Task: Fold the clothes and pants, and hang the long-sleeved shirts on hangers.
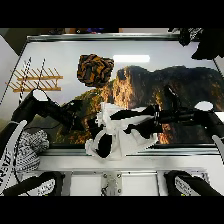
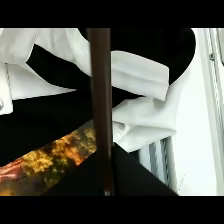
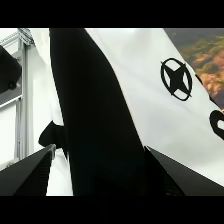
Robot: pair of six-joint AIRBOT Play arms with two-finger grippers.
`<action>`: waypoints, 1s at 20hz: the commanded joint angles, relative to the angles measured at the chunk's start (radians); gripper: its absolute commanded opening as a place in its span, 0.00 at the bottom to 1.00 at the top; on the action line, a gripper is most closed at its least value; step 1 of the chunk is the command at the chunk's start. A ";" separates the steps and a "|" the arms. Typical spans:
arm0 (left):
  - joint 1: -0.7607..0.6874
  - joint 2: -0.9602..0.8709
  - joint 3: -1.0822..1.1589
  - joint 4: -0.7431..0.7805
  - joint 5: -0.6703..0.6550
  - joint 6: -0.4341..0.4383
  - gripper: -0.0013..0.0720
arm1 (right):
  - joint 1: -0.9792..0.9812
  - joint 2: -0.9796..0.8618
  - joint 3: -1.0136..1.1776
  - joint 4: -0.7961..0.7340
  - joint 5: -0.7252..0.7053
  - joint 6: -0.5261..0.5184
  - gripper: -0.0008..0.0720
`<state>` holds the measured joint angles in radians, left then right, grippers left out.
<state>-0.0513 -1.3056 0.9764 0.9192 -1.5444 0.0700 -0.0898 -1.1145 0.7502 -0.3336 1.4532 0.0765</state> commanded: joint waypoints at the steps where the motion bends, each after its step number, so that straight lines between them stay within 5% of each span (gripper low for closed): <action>1: -0.001 0.000 0.000 -0.004 0.000 0.000 0.04 | 0.014 -0.002 0.000 0.077 -0.014 -0.002 0.86; 9: -0.001 0.000 0.000 -0.004 -0.001 0.000 0.04 | 0.014 -0.003 0.000 0.084 -0.018 -0.002 0.84; 13: -0.001 0.000 0.000 -0.004 -0.002 0.000 0.04 | 0.014 -0.003 0.000 0.084 -0.017 -0.002 0.05; 17: -0.001 0.000 0.000 -0.004 -0.001 0.000 0.04 | 0.014 -0.002 0.000 0.084 -0.017 -0.063 0.04; 20: -0.001 0.000 0.000 -0.004 -0.001 0.000 0.04 | 0.014 -0.002 0.000 0.084 -0.018 -0.277 0.04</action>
<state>-0.0513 -1.3064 0.9760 0.9157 -1.5444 0.0692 -0.0765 -1.1164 0.7502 -0.2497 1.4384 -0.0315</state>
